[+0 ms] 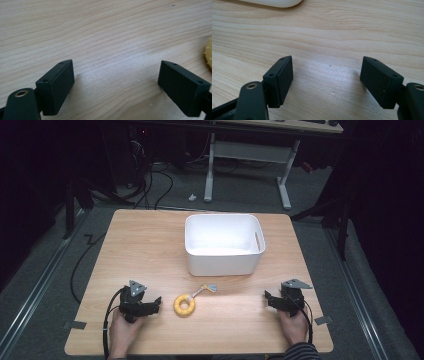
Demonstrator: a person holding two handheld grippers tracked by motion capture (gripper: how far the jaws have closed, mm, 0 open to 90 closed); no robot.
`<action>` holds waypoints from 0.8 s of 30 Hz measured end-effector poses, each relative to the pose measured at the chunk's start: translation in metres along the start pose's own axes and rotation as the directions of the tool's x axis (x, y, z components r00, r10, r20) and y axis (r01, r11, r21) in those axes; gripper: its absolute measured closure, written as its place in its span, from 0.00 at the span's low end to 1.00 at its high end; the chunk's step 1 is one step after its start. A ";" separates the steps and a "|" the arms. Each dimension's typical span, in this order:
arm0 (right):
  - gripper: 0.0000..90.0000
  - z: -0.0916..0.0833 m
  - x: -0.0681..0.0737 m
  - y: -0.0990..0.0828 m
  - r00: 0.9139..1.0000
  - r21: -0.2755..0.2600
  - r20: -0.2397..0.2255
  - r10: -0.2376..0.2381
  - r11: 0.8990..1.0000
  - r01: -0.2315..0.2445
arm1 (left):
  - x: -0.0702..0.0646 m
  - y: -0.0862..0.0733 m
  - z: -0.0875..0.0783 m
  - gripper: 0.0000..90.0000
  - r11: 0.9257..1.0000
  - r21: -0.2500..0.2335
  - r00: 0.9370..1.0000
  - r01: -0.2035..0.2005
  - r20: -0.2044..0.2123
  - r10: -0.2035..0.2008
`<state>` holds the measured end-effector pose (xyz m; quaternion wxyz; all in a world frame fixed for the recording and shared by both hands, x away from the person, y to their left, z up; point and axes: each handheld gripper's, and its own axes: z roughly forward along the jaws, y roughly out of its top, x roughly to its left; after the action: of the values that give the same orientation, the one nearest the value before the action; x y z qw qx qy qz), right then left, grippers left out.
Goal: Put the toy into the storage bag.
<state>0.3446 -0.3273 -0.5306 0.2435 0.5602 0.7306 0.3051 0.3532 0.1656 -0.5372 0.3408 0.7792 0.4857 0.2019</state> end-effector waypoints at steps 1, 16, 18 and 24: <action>0.30 0.000 0.000 0.000 1.000 -0.001 0.000 -0.002 1.000 0.002 | -0.001 0.000 0.000 0.15 1.000 -0.001 1.000 -0.005 0.006 0.005; 0.30 0.000 0.000 0.000 1.000 -0.001 -0.006 -0.007 1.000 0.007 | 0.003 0.006 -0.004 0.19 0.999 0.023 0.999 0.033 0.041 -0.034; 0.30 0.000 0.000 0.000 1.000 -0.002 -0.006 -0.007 1.000 0.007 | 0.004 0.008 -0.007 0.22 0.999 0.016 0.998 0.031 0.052 -0.032; 0.29 -0.001 0.001 -0.001 1.000 0.000 -0.013 -0.013 1.000 0.013 | 0.001 0.013 -0.019 0.28 1.000 0.007 0.998 -0.005 0.056 0.005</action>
<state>0.3435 -0.3264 -0.5306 0.2407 0.5534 0.7359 0.3071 0.3498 0.1692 -0.5147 0.3510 0.7869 0.4748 0.1792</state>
